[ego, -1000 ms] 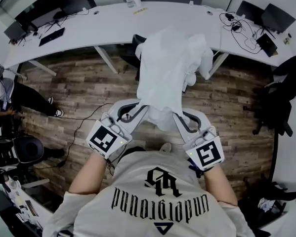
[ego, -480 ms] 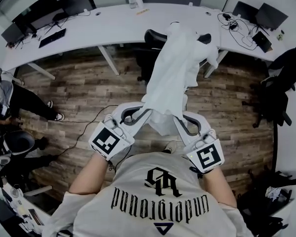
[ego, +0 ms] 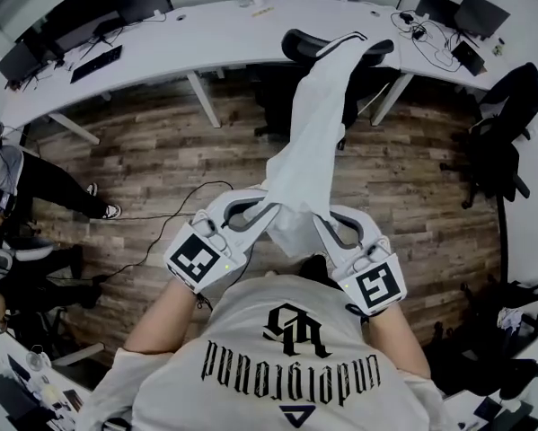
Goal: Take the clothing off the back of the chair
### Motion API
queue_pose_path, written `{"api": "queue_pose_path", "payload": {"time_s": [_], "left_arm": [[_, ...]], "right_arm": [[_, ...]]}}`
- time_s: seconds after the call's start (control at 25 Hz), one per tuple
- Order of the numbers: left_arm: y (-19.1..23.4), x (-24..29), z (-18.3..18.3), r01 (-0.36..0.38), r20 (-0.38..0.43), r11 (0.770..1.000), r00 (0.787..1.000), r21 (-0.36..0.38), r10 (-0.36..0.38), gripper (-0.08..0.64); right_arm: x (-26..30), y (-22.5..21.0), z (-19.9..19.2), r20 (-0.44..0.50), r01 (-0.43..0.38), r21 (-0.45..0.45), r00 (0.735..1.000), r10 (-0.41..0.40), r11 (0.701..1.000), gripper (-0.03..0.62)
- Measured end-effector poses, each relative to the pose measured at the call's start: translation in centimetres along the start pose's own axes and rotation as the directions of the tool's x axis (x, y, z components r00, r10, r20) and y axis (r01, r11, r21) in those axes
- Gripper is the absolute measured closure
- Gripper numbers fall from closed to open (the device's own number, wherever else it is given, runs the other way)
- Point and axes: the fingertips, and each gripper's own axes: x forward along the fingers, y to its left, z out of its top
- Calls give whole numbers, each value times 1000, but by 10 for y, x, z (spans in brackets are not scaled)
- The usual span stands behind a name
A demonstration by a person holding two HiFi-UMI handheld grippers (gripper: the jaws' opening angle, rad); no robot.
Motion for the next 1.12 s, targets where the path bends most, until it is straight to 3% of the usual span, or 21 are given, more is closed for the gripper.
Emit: {"api": "queue_pose_path", "payload": {"time_s": [0.44,1.12], "left_arm": [[-46,-57,-1,32,31,999,999,-36,-31,488],[-123,-52,9,45,35,999,998,-31,-44,488]], "right_arm": [[-23,69,12,0,5,19,1000,-5,1000,566],[-105,78,0,-4,33,32,999,-33,999,566]]}}
